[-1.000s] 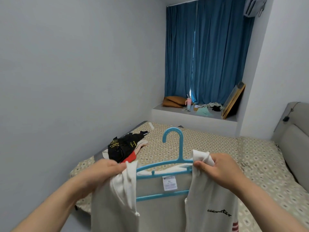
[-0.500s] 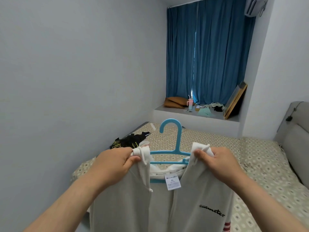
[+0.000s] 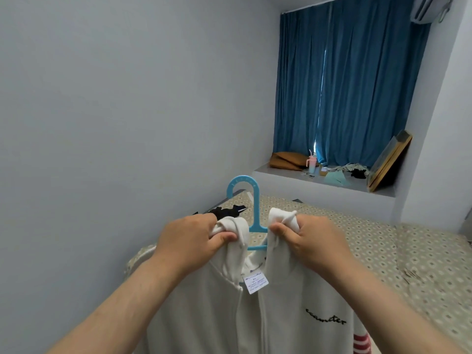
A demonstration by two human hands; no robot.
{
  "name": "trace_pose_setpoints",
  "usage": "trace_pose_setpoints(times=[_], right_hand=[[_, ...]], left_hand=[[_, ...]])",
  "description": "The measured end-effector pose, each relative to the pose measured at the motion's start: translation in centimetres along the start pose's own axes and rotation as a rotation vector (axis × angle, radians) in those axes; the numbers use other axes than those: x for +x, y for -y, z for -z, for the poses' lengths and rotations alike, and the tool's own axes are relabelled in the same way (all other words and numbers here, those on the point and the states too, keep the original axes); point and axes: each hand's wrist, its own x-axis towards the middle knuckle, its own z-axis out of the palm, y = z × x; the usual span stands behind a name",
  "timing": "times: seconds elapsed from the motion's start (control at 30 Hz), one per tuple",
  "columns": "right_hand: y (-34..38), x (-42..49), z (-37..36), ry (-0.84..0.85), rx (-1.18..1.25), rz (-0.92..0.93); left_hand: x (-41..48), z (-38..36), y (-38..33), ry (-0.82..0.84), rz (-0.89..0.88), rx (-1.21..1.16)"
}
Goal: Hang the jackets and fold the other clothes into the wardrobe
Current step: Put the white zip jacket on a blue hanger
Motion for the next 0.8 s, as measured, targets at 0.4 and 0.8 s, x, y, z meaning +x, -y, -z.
trace_pose_setpoints(times=[0.4,0.8], right_hand=[[0.8,18.7,-12.8,0.05,0.156,0.088],[3.8,31.4,-22.5,0.409,0.322,0.285]], left_hand=[[12.4,-7.2,11.7,-0.142,0.088,0.046],[17.9,-12.5,22.6,-0.122,0.257,0.088]])
